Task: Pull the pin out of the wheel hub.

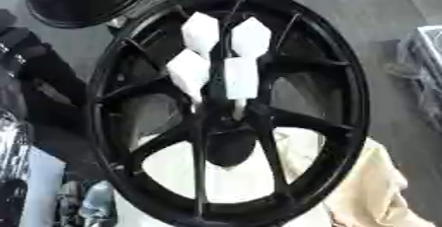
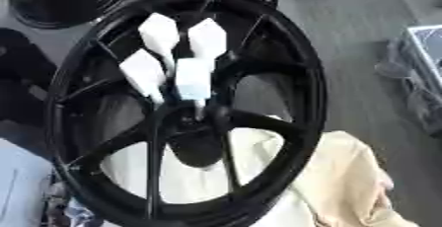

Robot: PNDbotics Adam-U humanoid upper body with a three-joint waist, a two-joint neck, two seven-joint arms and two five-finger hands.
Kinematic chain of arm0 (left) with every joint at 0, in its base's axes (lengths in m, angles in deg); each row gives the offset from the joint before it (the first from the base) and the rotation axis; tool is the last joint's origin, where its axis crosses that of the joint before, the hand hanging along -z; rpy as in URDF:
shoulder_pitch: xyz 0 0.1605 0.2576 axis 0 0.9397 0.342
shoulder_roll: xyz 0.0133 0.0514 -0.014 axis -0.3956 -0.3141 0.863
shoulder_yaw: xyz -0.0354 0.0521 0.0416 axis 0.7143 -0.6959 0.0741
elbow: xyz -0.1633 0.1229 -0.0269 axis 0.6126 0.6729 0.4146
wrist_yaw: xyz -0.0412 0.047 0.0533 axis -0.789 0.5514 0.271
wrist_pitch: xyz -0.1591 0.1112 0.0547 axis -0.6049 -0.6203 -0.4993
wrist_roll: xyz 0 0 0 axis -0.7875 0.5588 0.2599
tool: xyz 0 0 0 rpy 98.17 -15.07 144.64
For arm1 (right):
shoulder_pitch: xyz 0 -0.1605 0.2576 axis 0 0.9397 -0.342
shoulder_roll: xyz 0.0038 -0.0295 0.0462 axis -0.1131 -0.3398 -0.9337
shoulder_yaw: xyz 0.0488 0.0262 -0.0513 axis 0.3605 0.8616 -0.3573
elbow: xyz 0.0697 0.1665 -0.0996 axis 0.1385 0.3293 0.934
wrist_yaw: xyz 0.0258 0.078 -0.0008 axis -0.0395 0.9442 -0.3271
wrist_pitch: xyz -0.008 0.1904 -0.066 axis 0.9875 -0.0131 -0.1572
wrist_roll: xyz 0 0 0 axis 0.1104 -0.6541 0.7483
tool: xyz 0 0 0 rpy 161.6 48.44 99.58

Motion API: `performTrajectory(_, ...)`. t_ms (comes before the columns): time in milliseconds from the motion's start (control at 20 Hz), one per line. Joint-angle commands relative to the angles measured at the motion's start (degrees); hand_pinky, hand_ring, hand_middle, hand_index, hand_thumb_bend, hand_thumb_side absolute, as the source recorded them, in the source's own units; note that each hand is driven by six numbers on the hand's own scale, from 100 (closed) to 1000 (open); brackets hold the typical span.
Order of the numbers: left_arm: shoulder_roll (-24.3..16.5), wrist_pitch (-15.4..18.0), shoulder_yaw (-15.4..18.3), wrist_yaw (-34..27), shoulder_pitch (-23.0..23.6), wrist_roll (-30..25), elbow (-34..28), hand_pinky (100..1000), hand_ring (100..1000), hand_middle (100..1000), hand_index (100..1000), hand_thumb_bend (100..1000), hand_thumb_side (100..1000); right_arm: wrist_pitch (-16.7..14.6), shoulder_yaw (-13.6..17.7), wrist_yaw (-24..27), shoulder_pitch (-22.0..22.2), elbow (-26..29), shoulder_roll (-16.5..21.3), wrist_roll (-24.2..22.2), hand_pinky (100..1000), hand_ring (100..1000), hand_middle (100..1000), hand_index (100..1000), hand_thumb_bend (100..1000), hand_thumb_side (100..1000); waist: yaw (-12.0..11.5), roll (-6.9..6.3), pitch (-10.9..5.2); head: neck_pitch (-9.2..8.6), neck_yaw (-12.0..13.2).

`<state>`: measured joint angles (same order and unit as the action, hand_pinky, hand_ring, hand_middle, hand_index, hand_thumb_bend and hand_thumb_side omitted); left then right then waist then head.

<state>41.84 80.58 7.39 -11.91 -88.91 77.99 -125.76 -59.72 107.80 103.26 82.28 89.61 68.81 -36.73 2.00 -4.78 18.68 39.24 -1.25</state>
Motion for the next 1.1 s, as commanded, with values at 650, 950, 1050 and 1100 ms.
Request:
performTrajectory(650, -8.75, 0.58, 0.68, 2.6, -10.72, -0.65, -0.98, 614, 746, 752, 719, 100, 739, 0.27, 1.06, 0.14, 0.72, 1.35, 1.7, 0.89, 1000, 913, 847, 856, 100, 549, 0.94, -0.6, -2.09, 0.23, -2.33)
performTrajectory(950, -17.88, -0.67, -3.44, 2.75, -25.82, -8.74, 2.29, 625, 746, 740, 719, 100, 686, 0.7, 0.82, -0.62, 1.52, 1.35, 1.61, 0.82, 1000, 913, 847, 855, 100, 552, 0.9, -0.93, -2.5, 0.45, -2.4)
performTrajectory(1050, -19.76, -0.86, -5.69, 2.16, -30.85, -13.35, 3.19, 630, 745, 738, 720, 100, 655, 0.68, 0.74, -1.01, 1.71, 1.35, 1.5, 0.77, 1000, 913, 847, 855, 100, 551, 0.95, -1.0, -2.5, 0.32, -2.44)
performTrajectory(1100, -20.68, -1.03, -6.99, 2.32, -33.36, -16.28, 3.48, 632, 745, 739, 722, 100, 640, 0.64, 0.73, -1.15, 1.79, 1.35, 1.47, 0.78, 1000, 913, 847, 855, 100, 551, 0.98, -1.05, -2.5, 0.31, -2.47)
